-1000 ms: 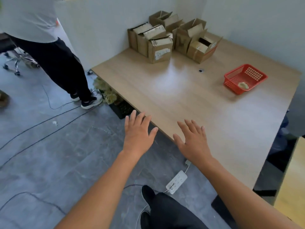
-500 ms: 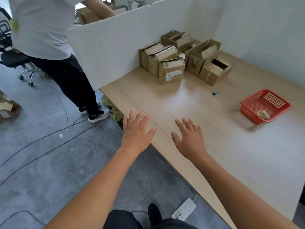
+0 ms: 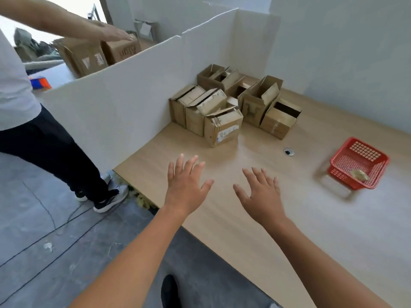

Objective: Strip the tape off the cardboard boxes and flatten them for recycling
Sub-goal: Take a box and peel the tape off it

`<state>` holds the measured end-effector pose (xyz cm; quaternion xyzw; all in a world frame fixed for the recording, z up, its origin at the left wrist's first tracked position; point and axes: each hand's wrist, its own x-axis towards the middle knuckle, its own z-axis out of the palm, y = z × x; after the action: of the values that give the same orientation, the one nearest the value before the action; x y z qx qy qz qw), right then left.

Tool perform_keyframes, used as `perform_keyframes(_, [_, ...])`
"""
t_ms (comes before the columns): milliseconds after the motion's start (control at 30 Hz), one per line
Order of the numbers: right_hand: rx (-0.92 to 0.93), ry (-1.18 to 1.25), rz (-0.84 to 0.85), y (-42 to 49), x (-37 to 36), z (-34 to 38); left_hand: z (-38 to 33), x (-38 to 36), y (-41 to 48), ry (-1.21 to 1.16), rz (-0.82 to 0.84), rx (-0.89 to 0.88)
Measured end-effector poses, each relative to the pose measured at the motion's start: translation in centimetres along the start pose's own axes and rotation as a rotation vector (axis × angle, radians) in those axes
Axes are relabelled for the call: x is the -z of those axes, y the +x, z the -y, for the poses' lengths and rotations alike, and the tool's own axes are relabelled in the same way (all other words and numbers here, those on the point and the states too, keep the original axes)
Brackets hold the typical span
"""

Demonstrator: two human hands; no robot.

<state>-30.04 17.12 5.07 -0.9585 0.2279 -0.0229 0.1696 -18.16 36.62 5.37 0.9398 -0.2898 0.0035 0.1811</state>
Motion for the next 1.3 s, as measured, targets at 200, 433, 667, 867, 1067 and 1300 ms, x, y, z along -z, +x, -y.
perform_keyframes(200, [-0.118, -0.029, -0.049, 6.1, -0.8, 3.3, 4.8, 0.8, 9.8, 0.010, -0.005, -0.127])
perform_keyframes(433, [-0.257, -0.051, -0.049, 13.7, -2.4, 2.3, 6.0, -2.2, 21.6, 0.042, 0.071, -0.224])
perform_keyframes(667, [-0.312, 0.006, -0.020, 23.9, -4.0, -1.2, 4.9, -6.6, 35.3, 0.178, 0.200, -0.276])
perform_keyframes(867, [-0.326, 0.049, -0.009, 29.6, -6.1, -2.9, 3.4, -10.1, 42.4, 0.216, 0.335, -0.395])
perform_keyframes(1067, [-0.371, 0.078, 0.009, 30.9, -7.5, -2.8, 3.5, -11.6, 43.6, 0.091, 0.480, -0.293])
perform_keyframes(1300, [-0.471, 0.117, 0.055, 29.3, -7.8, -0.3, 3.9, -11.4, 40.7, -0.128, 0.530, -0.206])
